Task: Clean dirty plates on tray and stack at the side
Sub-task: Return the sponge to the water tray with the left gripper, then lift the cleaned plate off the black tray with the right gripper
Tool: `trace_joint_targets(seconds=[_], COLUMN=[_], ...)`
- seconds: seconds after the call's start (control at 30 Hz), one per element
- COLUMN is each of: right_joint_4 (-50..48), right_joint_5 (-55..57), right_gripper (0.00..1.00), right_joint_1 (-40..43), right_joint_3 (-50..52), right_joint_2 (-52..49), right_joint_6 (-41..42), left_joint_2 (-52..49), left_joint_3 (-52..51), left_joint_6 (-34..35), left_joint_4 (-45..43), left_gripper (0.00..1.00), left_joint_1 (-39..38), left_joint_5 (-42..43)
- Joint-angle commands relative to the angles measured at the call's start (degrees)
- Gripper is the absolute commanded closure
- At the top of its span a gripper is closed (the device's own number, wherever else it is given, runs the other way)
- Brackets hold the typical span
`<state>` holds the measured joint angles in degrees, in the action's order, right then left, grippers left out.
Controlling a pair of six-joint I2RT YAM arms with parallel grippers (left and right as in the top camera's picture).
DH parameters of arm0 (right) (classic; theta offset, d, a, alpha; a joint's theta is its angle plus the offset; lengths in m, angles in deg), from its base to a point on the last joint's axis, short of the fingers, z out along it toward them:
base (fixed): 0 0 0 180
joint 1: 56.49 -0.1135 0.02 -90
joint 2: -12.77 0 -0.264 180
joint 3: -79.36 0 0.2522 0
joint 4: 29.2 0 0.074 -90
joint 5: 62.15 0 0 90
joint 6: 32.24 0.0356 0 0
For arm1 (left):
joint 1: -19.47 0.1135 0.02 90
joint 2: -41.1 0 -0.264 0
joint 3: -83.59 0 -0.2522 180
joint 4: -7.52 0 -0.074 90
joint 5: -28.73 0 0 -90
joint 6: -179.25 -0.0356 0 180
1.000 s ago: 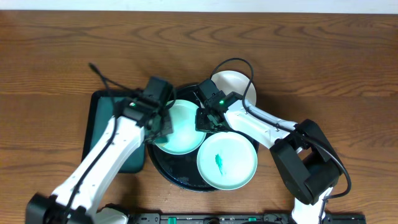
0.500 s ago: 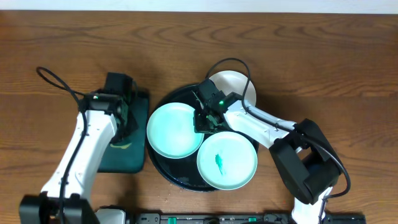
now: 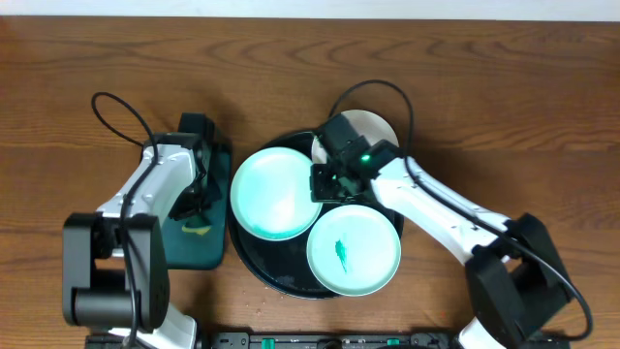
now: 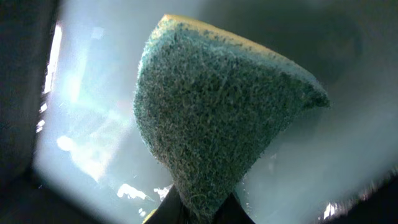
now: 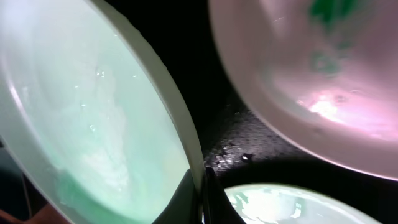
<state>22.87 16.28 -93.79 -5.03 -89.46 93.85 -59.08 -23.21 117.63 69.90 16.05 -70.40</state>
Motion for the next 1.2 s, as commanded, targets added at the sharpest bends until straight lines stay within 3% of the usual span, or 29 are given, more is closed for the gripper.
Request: trace_joint_targets(seconds=[0.0, 0.1, 0.13, 0.17, 0.27, 0.3, 0.53, 0.73, 0.97, 1.17], right_joint_4=[0.9, 1.8, 2.1, 2.4, 3.0, 3.0, 4.6, 8.8, 17.3, 22.8], right_joint_5=[-0.3, -0.3, -0.3, -0.3, -0.3, -0.6, -1.6, -13.1, -28.3, -32.8], right_gripper=[0.99, 0.99, 0.99, 0.99, 0.99, 0.99, 0.99, 0.99, 0.99, 0.98], right_joint_1=[1.3, 1.6, 1.6, 1.6, 1.5, 1.6, 2.9, 7.9, 11.9, 11.7], right_joint_3=[0.0, 0.0, 0.0, 0.0, 0.0, 0.0, 0.0, 0.0, 0.0, 0.1], right_joint_2=[2.8, 4.5, 5.0, 5.6, 7.4, 7.8, 12.0, 14.8, 14.9, 14.9], right_joint_6=[-1.5, -2.4, -2.8, -3.0, -3.8, -3.9, 1.7, 7.1, 3.2, -1.1], left_joint_2=[-1.2, -1.7, -1.7, -1.7, -1.7, -1.7, -1.7, -1.7, -1.7, -1.7], left_joint_3=[0.1, 0.1, 0.1, 0.1, 0.1, 0.1, 0.1, 0.1, 0.1, 0.1], left_joint_6=[-0.7, -0.7, -0.7, -0.4, -0.4, -0.4, -0.4, -0.5, -0.5, -0.4], left_joint_4=[-1.7, -3.0, -3.1, -3.1, -3.0, -2.9, -2.7, -2.7, -2.6, -2.2], left_gripper=[0.93, 0.9, 0.83, 0.64, 0.26, 0.22, 0.21, 0.21, 0.21, 0.21], left_joint_1=[0.3, 0.2, 0.2, 0.2, 0.2, 0.2, 0.2, 0.2, 0.2, 0.2], left_joint_5=[-0.3, -0.3, -0.3, -0.3, -0.3, -0.3, -0.3, -0.3, -0.3, -0.3])
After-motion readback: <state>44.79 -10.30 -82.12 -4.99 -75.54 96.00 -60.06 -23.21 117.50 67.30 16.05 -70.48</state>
